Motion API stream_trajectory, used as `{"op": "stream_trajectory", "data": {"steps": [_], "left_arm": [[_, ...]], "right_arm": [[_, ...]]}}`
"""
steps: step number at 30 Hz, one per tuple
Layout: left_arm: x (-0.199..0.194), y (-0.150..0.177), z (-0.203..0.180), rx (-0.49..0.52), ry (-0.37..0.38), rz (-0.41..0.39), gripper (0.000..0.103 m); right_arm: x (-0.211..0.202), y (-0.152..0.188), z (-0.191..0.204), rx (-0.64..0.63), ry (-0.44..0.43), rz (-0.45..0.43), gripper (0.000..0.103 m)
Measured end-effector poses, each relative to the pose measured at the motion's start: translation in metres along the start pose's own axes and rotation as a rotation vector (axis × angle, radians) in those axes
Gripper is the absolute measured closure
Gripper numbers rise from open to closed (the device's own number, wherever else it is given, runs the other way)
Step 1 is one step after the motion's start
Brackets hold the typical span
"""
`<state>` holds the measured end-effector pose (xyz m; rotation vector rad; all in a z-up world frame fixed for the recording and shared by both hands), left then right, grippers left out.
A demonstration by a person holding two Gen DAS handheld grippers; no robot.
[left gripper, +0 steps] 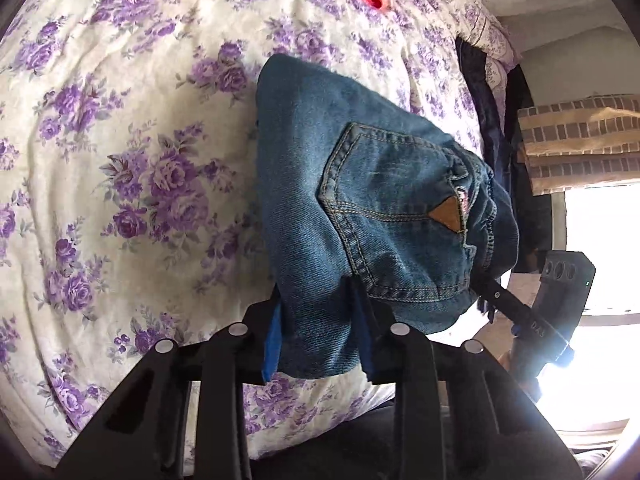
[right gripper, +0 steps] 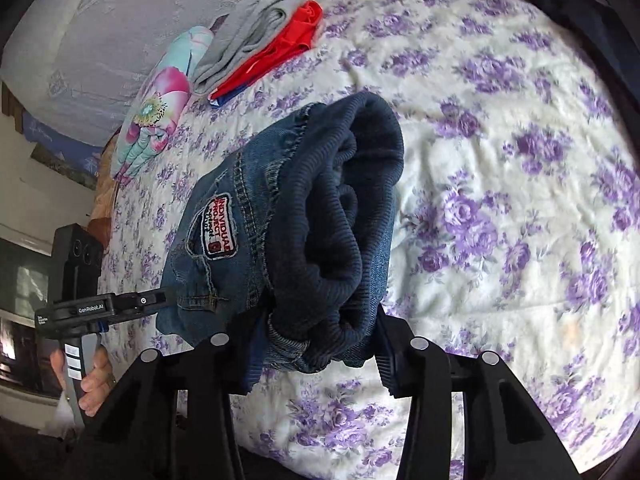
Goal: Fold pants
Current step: 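Lift the folded jeans with both tools and carry them toward the clothing stack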
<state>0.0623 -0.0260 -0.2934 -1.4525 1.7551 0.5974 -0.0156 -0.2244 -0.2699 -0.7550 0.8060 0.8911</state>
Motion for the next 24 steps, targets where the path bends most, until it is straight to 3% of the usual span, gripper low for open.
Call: {"op": "stream_trajectory", "data": {"steps": [5,11,15,18,22,24], "left_arm": [[-0.04,-0.019,-0.018,0.061,-0.029,-0.1,0.076],[-0.099,-0.086,-0.03,0.114,-0.044,-0.239,0.076],[-0.146,-0.183,-0.029,0.131,-0.064,-0.321,0.076],[-0.167,-0.267,-0.027,0.152,-0.097,-0.357,0.076],[-0.168,-0.358,-0.02,0.183,-0.122,-0.355,0.076],[-0.153,-0.389,-0.007,0.184,-0.115,-0.335,0.076]], "right_arm": [[-0.021,-0.032,0.042,-0.118,0.009,-0.07,0.058],[-0.036,-0.12,0.093,-0.211,-0.041,-0.149,0.058],[-0.041,-0.212,0.143,-0.282,-0.066,-0.228,0.058],[-0.029,-0.292,0.169,-0.258,-0.075,-0.261,0.058],[-0.001,-0.372,0.176,-0.197,-0.068,-0.276,0.058],[0.022,-0.394,0.17,-0.173,-0.052,-0.253,0.058]]}}
Point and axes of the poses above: each gripper's, at about its wrist camera, not at the fingertips, and x roughly the way its jaws point, z to its left, y to its underside, the point moved 6 cm from there along x, roughly the way its jaws point, and after that the axes turned 6 degrees about x, right-handed, at the moved point
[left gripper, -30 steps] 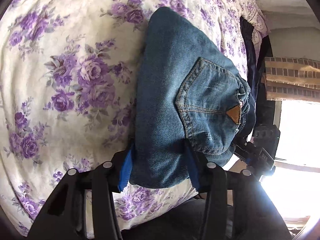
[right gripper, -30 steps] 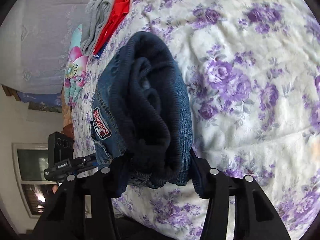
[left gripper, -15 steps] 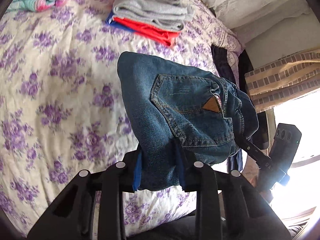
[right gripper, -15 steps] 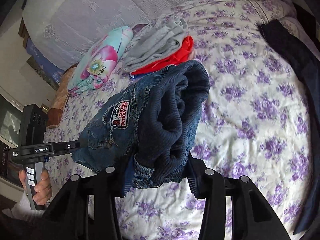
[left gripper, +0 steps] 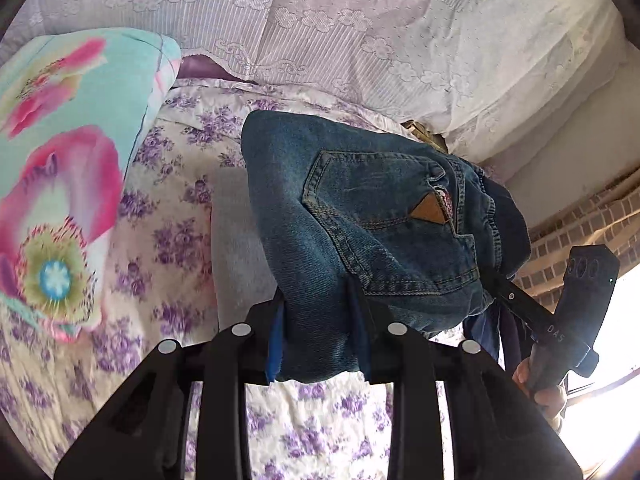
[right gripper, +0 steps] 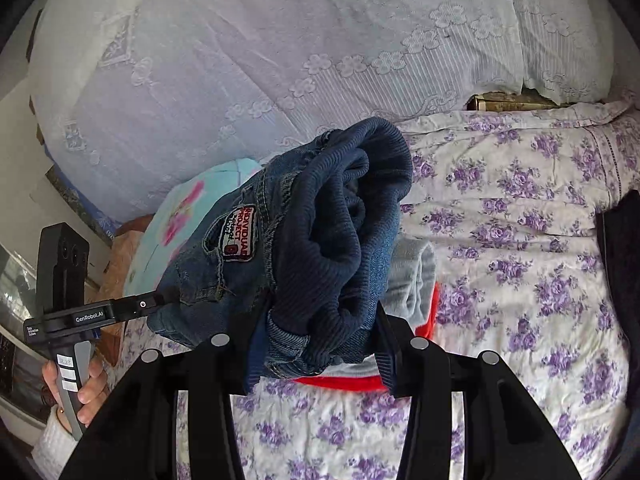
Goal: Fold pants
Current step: 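Lift the folded jeans with both tools and carry them toward the clothing stack, then lower the jeans onto the grey and red stack and open both tools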
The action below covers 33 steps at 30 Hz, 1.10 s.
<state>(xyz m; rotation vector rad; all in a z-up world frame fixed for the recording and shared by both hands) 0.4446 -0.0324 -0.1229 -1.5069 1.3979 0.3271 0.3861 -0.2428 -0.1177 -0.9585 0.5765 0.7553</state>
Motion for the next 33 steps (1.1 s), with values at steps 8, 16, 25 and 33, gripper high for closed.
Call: {"op": "stream_trajectory", "data": {"steps": [8,16,25,33], "left_arm": [[0.119,0.029,0.067,-0.057,0.055,0.137,0.063],[0.051,0.038,0.061,0.019,-0.195,0.013,0.03],[-0.106,0.106,-0.027,0.099,-0.422,-0.224,0.008],[-0.183,0.193,-0.106,0.125,-0.615,-0.241,0.005]], "right_arm": [[0.094,0.038,-0.071,0.137,0.026,0.094,0.03],[0.029,0.016,-0.035,0.055,0.149,-0.07,0.021],[-0.122,0.075,0.048,-0.146,0.309,-0.216,0.005],[-0.16,0.201,0.053,-0.153,0.35,-0.071,0.004]]}}
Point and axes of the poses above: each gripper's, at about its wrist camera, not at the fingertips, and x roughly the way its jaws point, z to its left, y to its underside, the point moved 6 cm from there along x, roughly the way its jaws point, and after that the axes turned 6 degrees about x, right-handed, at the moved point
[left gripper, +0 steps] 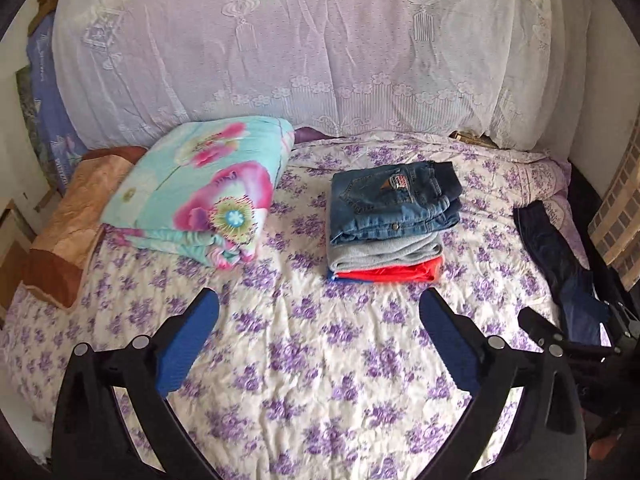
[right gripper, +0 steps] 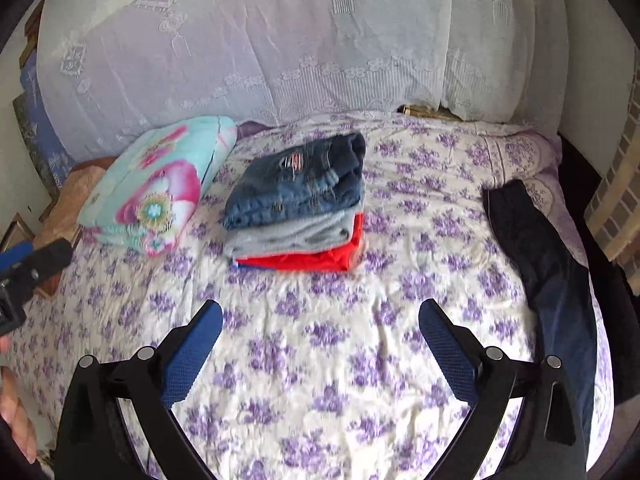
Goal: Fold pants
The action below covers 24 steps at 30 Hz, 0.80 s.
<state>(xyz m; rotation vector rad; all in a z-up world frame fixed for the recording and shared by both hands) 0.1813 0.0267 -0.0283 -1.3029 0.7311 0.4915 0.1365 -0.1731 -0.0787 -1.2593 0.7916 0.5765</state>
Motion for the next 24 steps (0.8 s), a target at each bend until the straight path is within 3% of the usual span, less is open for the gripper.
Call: {"op": "stream_trajectory", "data": {"steps": [4,7,10,14,24], "left_arm": [[-0.029,0.033,-0.007,0.002,-0.042,0.022,0.005],[-0.045,0.041,-0.01,-0.001,-0.042,0.018,0.005],[-0.06,0.042,-0.014,0.005,-0.051,-0.009,0.005],[-0.07,0.039,-0.018,0.013,-0.054,-0.025,0.005],[-0.085,0.033,-0.023,0.025,-0.055,-0.06,0.005]], "right_arm": [[-0.015,0.029,-0.009,0.028,-0.006,0.056,0.004],[-0.04,0.024,-0.012,0.028,0.008,-0.002,0.004],[-0.067,0.019,-0.012,0.02,0.015,-0.064,0.004],[-0.085,0.019,-0.006,-0.008,0.002,-0.084,0.004],[-0.088,0.018,0.003,-0.019,-0.021,-0.081,0.004]]}}
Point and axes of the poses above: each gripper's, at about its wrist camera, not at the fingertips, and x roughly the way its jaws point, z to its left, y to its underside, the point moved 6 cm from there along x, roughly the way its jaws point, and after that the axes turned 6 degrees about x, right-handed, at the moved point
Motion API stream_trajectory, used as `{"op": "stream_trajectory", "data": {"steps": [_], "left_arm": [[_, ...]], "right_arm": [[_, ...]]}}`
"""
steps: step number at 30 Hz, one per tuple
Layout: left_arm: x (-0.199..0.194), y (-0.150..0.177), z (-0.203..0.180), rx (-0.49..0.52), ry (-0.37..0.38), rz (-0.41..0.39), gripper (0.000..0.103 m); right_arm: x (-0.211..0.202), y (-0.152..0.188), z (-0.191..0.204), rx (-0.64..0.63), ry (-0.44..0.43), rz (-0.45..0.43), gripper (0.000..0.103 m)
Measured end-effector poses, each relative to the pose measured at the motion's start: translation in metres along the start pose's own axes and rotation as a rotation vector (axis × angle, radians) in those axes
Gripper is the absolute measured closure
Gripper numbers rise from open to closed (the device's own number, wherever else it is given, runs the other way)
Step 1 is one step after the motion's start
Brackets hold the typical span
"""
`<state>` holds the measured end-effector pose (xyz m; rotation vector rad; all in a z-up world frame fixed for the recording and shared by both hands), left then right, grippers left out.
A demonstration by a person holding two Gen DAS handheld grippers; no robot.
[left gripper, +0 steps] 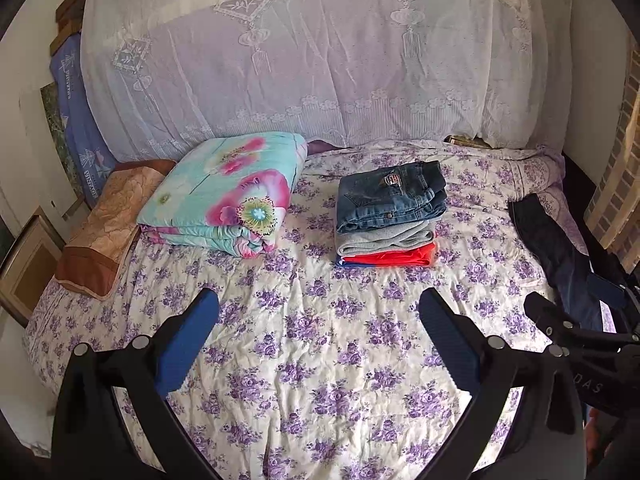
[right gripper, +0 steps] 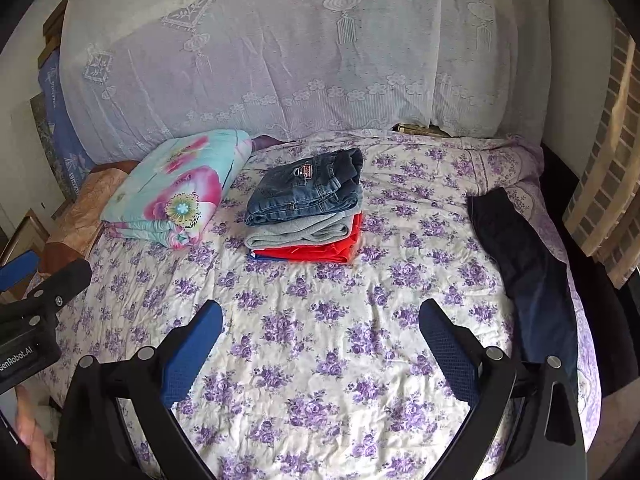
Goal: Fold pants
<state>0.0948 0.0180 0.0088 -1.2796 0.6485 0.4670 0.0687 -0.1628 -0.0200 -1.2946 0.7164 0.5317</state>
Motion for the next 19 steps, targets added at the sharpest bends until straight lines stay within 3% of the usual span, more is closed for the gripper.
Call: {"op": "stream_trajectory", "data": {"steps": [10,19], "left_arm": [[-0.001,-0.003,-0.002,0.006,-0.007,-0.007,0.005],[0.011,-0.002,-0.01,0.007,0.025,0.041,0.005]], "right_arm": [[0.002,-0.002,0.0,-0.004,-0.003,0.005,0.004],[0.007,-0.002,0.0,0.001,-0.014,0.011,0.004]]}}
Point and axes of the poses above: each gripper's, at about its wrist camera, not at the fingertips, and x roughly the way its jaws point, z to its left, y to its underside, the point moved 6 cm from there along x, roughly the way its jaws point, and after that the axes turned 6 degrees about x, right-handed, at the moved point
